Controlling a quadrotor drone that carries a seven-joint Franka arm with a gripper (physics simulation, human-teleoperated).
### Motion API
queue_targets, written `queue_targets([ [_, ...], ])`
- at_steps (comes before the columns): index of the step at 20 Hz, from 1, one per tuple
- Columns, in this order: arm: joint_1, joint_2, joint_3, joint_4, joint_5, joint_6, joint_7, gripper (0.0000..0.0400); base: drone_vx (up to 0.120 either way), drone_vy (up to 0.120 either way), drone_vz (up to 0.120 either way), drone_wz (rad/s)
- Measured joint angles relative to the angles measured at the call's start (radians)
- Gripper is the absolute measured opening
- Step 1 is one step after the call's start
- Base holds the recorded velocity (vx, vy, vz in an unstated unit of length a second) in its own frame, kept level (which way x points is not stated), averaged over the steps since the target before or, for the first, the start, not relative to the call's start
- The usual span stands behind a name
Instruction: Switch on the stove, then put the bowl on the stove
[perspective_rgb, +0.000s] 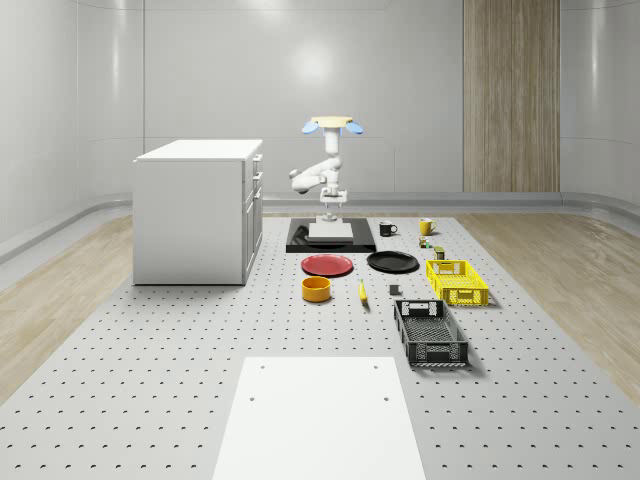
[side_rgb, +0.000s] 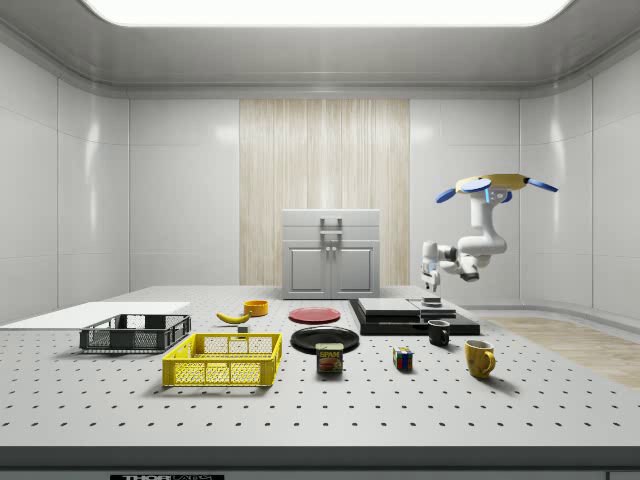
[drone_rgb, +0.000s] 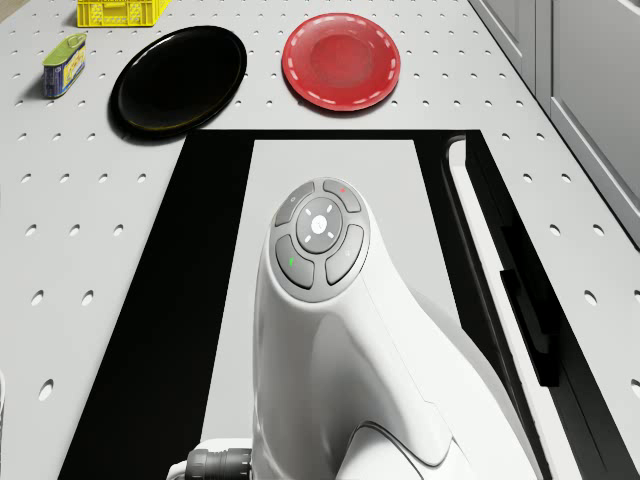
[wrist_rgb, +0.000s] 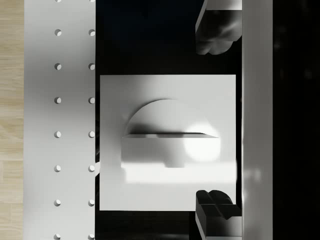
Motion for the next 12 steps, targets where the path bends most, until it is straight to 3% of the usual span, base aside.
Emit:
queue_targets([
  [3, -0.006, -0.015, 0.005, 0.001, 0.008, 0.013, 0.006, 0.04, 0.0, 0.0, -0.12, 0.0],
  [12, 0.004, -0.072, -0.006, 0.008, 0.009, 0.072, -0.006, 0.04, 0.0, 0.0, 0.0, 0.0],
])
